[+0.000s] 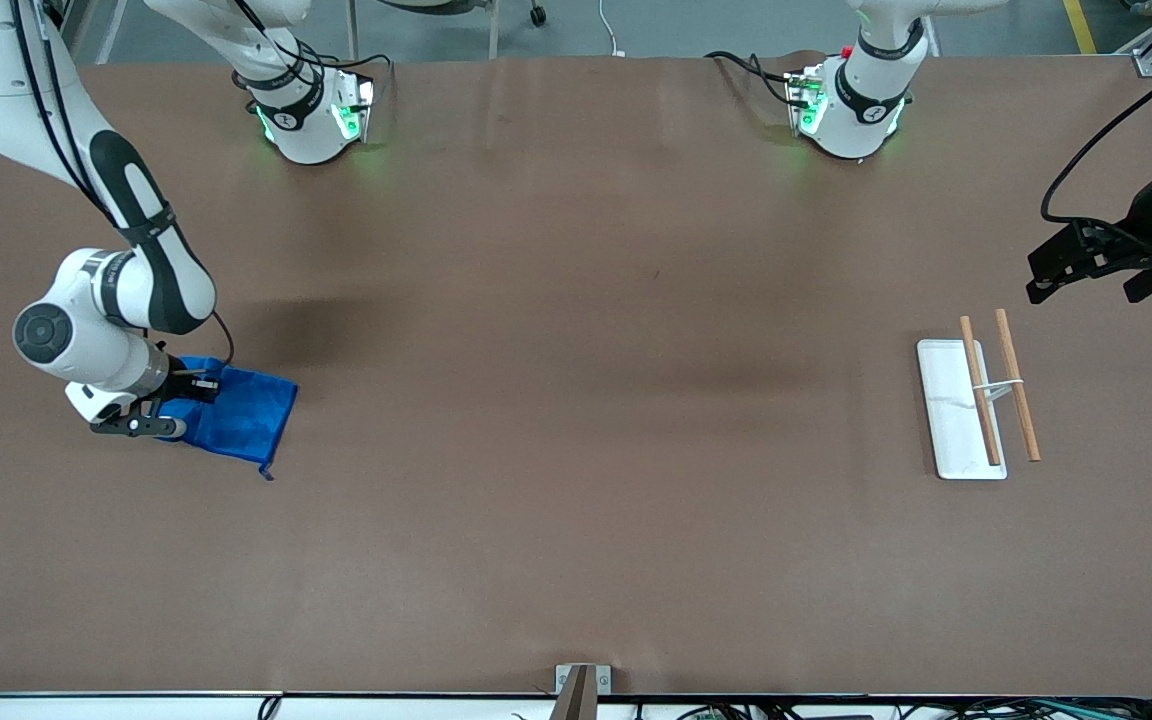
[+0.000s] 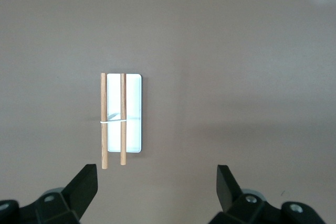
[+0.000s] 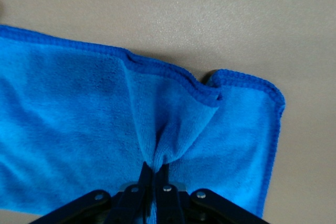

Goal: Right arm passes towel to left arm to hang
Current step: 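Lower the right gripper onto the blue towel edge and grasp it, then lift the towel with the right gripper while the left gripper approaches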

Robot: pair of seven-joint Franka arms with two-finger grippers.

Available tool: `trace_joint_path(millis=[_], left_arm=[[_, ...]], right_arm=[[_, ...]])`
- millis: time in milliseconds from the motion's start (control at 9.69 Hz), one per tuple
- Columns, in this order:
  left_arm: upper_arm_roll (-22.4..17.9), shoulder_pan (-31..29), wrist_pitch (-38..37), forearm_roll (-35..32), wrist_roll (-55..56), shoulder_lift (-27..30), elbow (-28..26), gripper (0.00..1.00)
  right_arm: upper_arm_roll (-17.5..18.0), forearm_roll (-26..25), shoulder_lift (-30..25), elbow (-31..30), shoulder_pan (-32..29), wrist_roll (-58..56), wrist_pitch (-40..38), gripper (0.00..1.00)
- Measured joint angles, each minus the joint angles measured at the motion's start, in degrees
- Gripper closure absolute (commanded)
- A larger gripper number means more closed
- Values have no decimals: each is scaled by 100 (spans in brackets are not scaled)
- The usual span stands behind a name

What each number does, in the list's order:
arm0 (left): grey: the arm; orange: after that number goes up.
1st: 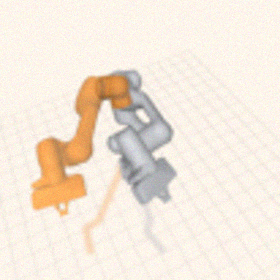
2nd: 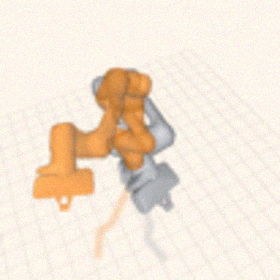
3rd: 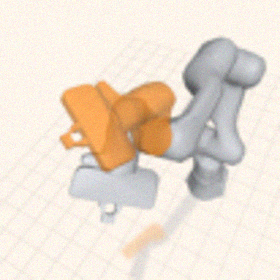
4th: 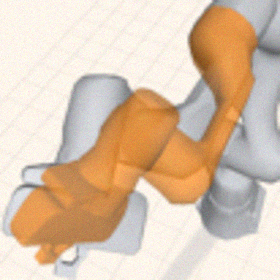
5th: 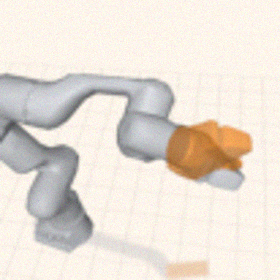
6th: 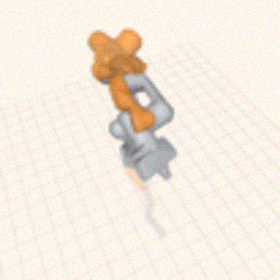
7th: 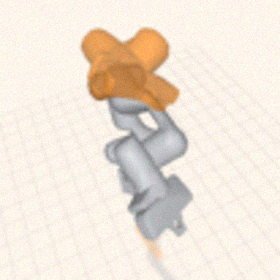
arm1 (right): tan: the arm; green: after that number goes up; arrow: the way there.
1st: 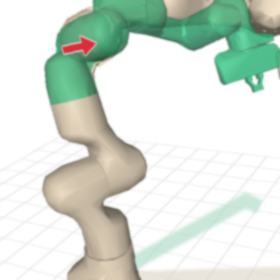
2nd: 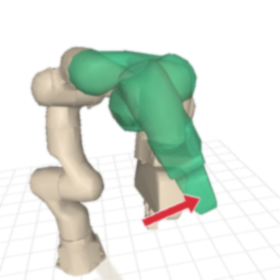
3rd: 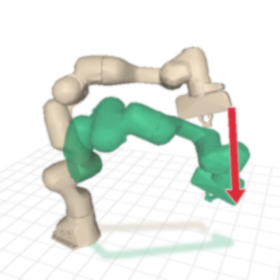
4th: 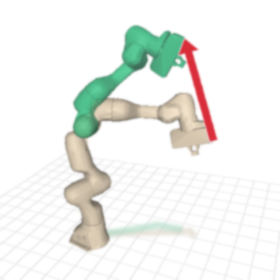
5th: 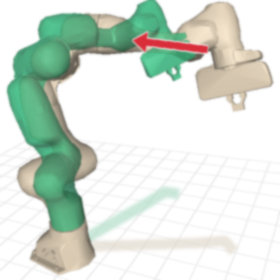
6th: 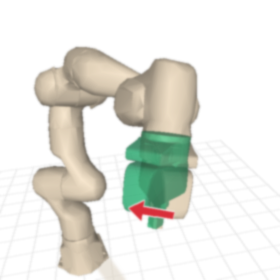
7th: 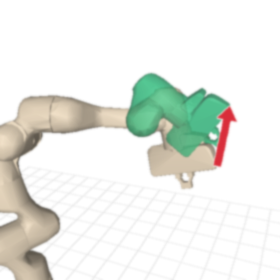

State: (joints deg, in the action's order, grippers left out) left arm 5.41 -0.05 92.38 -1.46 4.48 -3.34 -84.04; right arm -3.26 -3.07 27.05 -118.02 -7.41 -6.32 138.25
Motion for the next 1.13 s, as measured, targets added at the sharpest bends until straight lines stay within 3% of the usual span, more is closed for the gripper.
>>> trace_joint_path(millis=[413,722,825,1135], left_arm=[[19,9,-2,0,2,0,0,0],[22,11,-10,0,6,0,-2,0],[23,11,-40,0,6,0,-4,0],[28,16,-148,29,-9,-1,-28,0]], right_arm=[[118,21,-337,1038,216,1,-1807,100],[732,152,-682,1385,317,150,-2313,100],[981,466,-770,1397,334,246,-2317,100],[1732,2141,-906,1402,371,265,-2248,100]])
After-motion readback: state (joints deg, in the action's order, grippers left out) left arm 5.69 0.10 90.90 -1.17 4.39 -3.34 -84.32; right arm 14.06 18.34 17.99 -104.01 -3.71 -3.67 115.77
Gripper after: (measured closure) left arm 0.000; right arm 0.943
